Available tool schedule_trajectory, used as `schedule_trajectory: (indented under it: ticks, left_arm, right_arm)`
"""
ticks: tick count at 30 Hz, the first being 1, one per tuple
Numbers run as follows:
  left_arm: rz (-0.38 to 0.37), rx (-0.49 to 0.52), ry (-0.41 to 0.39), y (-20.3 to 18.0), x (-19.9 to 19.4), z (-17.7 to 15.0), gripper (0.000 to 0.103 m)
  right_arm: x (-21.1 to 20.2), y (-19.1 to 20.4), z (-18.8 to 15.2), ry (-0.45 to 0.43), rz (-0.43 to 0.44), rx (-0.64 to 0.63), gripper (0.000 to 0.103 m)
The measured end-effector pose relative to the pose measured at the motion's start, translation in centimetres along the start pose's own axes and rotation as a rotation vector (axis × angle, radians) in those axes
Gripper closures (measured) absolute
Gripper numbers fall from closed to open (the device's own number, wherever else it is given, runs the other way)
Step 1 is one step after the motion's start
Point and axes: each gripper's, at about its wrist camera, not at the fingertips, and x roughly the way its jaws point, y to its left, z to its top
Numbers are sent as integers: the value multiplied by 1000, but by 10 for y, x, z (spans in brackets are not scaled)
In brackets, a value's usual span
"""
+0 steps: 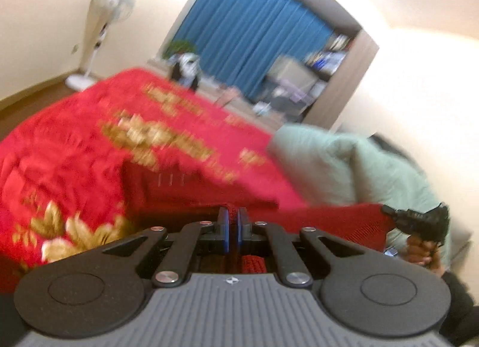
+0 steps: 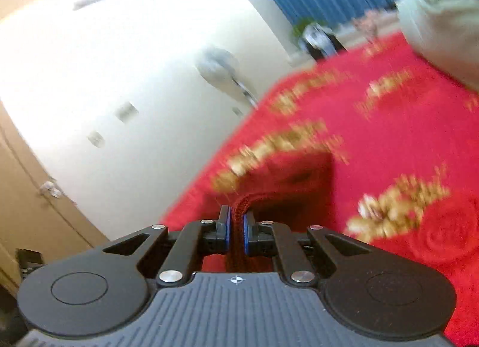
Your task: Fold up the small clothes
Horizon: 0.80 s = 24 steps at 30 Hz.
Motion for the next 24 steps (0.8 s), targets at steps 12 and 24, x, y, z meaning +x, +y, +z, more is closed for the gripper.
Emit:
schedule_trajectory:
  ticks: [12, 24]
  left_arm:
    - [150, -161, 157, 100, 153, 31, 98]
    - [329, -362, 273, 194, 221, 17, 73]
  right_arm:
    - [98, -110, 26, 76, -246, 223, 95]
    - [173, -200, -5, 73, -476, 341, 89]
